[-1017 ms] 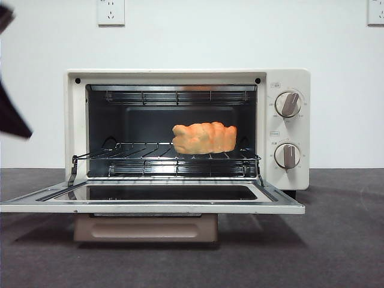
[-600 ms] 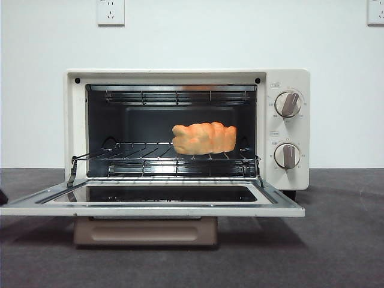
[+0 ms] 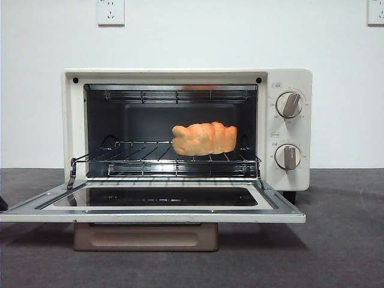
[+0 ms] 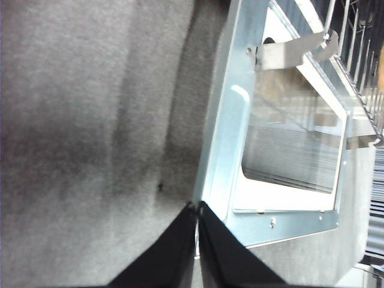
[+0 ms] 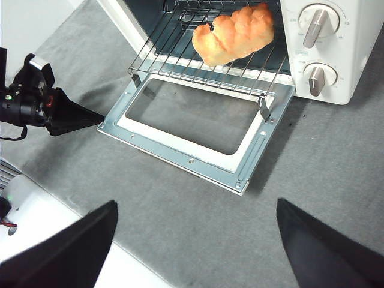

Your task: The left arm flap open the oven, the right arm pick bread and place it into oven, the left arm flap close the oven

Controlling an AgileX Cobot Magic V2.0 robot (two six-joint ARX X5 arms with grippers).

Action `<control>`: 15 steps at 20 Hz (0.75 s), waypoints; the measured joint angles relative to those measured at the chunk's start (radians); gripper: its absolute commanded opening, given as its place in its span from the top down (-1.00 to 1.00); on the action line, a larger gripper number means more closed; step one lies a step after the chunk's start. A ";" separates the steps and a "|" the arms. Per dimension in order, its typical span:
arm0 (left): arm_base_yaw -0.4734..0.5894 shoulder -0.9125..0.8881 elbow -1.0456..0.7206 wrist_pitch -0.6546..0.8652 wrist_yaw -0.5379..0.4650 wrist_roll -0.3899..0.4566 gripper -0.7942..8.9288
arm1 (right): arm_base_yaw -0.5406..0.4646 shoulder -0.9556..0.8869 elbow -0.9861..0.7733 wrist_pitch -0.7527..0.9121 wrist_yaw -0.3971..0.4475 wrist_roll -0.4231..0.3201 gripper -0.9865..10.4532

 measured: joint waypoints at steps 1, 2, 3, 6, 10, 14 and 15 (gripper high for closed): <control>0.007 0.004 0.000 0.010 0.013 -0.001 0.82 | 0.000 0.000 0.000 0.000 0.000 0.000 0.09; 0.015 0.008 -0.003 0.027 0.034 -0.007 0.82 | 0.000 0.000 0.000 0.000 0.000 0.001 0.09; 0.027 0.013 -0.008 0.060 0.061 -0.022 0.82 | 0.000 0.000 0.000 0.000 0.000 0.003 0.09; 0.046 0.017 -0.016 0.169 0.128 -0.085 0.82 | 0.000 -0.001 0.000 0.000 0.000 0.012 0.09; 0.045 0.015 -0.015 0.275 0.153 -0.160 0.82 | 0.000 -0.001 0.000 0.000 0.000 0.022 0.09; 0.055 0.015 -0.015 0.208 0.075 -0.175 0.82 | 0.000 -0.001 0.000 0.000 0.002 0.024 0.09; 0.058 0.015 -0.015 0.187 0.047 -0.175 0.82 | 0.000 -0.001 0.000 0.000 0.002 0.026 0.09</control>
